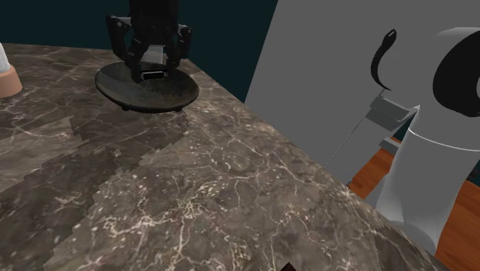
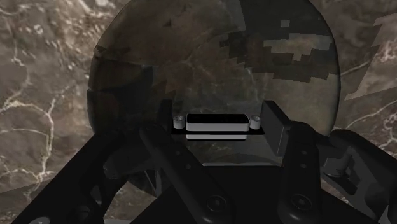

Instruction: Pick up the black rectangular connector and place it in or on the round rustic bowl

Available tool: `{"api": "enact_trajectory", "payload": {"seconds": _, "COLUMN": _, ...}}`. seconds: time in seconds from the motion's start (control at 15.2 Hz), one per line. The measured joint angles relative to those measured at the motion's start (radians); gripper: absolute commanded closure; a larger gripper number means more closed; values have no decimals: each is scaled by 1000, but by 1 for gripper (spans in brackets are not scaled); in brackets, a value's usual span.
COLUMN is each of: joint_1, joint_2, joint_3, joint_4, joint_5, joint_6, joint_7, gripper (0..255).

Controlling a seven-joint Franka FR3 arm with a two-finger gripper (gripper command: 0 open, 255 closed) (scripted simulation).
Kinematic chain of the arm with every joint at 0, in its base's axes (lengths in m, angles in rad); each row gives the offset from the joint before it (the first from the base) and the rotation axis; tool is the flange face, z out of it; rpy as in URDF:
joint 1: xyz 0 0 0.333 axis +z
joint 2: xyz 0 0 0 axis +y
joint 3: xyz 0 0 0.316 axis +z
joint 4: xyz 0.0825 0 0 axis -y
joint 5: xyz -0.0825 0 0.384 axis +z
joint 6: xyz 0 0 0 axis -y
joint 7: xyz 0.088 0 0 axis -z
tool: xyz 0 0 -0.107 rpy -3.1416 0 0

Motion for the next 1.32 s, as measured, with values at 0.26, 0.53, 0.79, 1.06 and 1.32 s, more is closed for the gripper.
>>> {"api": "enact_trajectory", "payload": {"seconds": 0.26, "joint_1": 0, "joint_2": 0, "joint_3": 0, "joint_4": -1, "joint_5": 0, "joint_6": 1, "joint_7": 0, "gripper": 0}}
{"api": "enact_trajectory", "payload": {"seconds": 0.53, "joint_1": 0, "joint_2": -1, "joint_3": 0, "joint_4": -1, "joint_5": 0, "joint_6": 1, "joint_7": 0, "gripper": 0}}
{"api": "enact_trajectory", "payload": {"seconds": 0.79, "joint_1": 18, "joint_2": 26, "joint_3": 0, "joint_4": 76, "joint_5": -16, "joint_6": -52, "joint_7": 4, "gripper": 0}}
{"api": "enact_trajectory", "payload": {"seconds": 1.06, "joint_1": 62, "joint_2": 78, "joint_3": 0, "joint_4": 233, "joint_5": -49, "joint_6": -162, "joint_7": 10, "gripper": 0}}
{"api": "enact_trajectory", "payload": {"seconds": 1.32, "joint_1": 68, "joint_2": 84, "joint_3": -1, "joint_4": 250, "joint_5": -53, "joint_6": -174, "joint_7": 13, "gripper": 0}}
